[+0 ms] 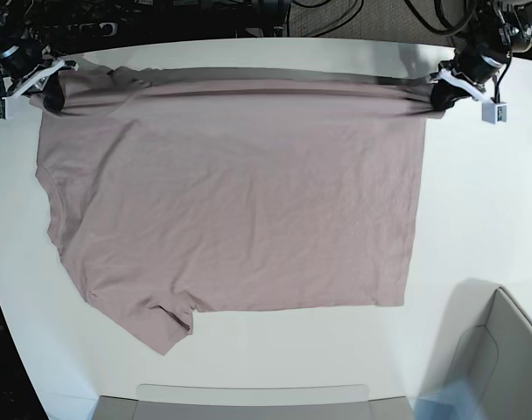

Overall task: Fold the T-shirt properly
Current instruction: 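Lift the collar-side edge with both grippers and pull it toward the hem, then lay the folded edge down and open both grippers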

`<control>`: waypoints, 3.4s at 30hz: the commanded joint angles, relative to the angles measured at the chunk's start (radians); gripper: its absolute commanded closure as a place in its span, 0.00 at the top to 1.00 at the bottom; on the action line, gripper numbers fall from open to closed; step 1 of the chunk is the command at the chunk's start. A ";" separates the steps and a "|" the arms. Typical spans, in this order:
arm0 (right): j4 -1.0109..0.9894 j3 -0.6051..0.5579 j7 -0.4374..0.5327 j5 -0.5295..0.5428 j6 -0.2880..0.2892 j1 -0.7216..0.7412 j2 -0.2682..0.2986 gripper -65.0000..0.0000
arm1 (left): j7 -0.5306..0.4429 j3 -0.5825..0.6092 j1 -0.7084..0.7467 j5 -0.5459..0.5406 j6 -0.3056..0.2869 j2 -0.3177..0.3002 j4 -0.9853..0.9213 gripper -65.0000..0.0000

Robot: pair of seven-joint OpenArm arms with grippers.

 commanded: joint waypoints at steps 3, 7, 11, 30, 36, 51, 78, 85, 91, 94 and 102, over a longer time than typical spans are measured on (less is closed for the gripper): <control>0.015 -0.051 0.026 -0.071 0.003 0.040 0.018 0.00 | -0.022 -0.006 -0.026 -0.005 0.002 -0.013 0.017 0.00; 0.012 -0.106 0.028 -0.130 0.003 0.089 0.018 0.00 | -0.022 -0.003 -0.075 -0.005 0.019 -0.013 0.016 0.00; 0.002 -0.162 0.028 -0.226 0.003 0.158 0.016 0.00 | -0.022 0.055 -0.131 0.020 0.124 -0.016 0.013 0.00; -0.170 -0.324 0.028 -0.396 0.002 0.430 0.041 0.00 | -0.026 0.113 -0.398 0.174 0.157 -0.015 -0.165 0.00; -0.230 -0.366 0.029 -0.502 0.002 0.527 0.044 0.00 | -0.026 0.113 -0.480 0.174 0.159 -0.015 -0.260 0.00; -0.514 -0.450 0.180 -0.605 0.002 0.735 0.061 0.00 | -0.049 0.165 -0.615 0.179 0.159 -0.019 -0.424 0.00; -0.364 -0.396 0.195 -0.617 0.002 0.726 0.090 0.44 | -0.081 0.026 -0.625 0.293 0.159 -0.019 -0.386 0.00; -0.279 -0.401 0.195 -0.493 0.002 0.602 0.084 0.44 | -0.079 0.030 -0.597 0.293 0.159 -0.016 -0.312 0.00; -0.276 -0.455 0.194 -0.427 0.003 0.534 0.053 0.44 | -0.081 0.033 -0.599 0.294 0.159 -0.016 -0.409 0.00; -0.281 -0.499 0.194 -0.426 0.003 0.514 0.053 0.44 | -0.081 0.072 -0.611 0.296 0.163 -0.021 -0.424 0.01; -0.276 -0.513 0.194 -0.427 0.003 0.505 0.035 0.44 | -0.093 0.092 -0.620 0.290 0.414 -0.021 -0.420 0.24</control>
